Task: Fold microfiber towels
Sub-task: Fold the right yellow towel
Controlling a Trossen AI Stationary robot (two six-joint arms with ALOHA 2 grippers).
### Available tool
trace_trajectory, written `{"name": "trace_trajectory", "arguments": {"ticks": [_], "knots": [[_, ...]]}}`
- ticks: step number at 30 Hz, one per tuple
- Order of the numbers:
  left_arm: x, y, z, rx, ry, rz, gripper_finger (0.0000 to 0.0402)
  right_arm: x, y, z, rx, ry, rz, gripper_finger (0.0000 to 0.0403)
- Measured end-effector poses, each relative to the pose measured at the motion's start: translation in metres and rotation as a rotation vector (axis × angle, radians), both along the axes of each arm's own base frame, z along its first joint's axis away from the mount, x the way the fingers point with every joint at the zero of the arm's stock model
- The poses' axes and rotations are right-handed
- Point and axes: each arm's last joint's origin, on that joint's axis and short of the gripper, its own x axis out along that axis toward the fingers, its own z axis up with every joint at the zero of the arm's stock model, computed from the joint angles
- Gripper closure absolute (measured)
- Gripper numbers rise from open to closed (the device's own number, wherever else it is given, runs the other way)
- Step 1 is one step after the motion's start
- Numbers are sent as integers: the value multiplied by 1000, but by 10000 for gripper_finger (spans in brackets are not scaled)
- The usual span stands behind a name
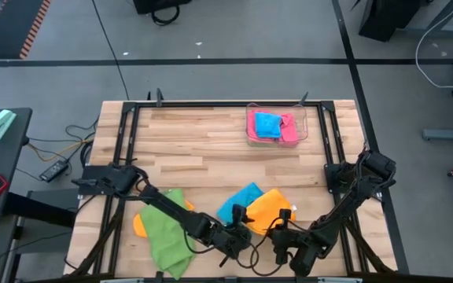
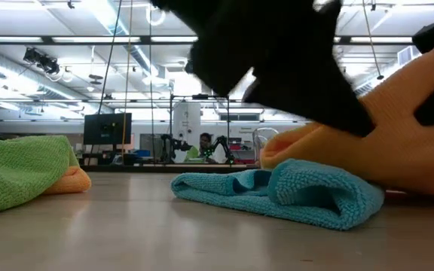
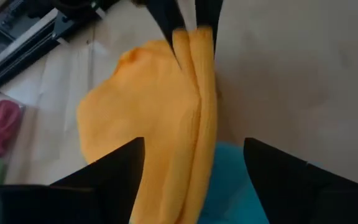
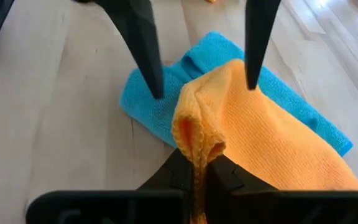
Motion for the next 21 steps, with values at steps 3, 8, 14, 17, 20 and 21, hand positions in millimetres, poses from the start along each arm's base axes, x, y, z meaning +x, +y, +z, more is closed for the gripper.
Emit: {"name": "trace_trajectory", "arguments": {"ticks": [3, 8, 14, 17, 20, 21], "knots": [[0, 1, -5, 55, 25, -23, 128, -1, 1, 0, 7, -3, 3, 380], [1, 2, -9, 131, 55, -71, 180, -1, 3, 1, 25, -8, 10, 379], [4, 9, -9, 137, 59, -60, 296, 1, 5, 2, 44, -27, 17, 379], [3, 9, -10, 117, 78, -80, 370, 0, 6, 2, 45, -18, 30, 379], [0, 8, -1, 112, 87, -92, 386, 0, 7, 2, 39, 1, 55, 379], [-2, 9, 5, 111, 88, -94, 384, -1, 7, 3, 33, 4, 61, 378]]}}
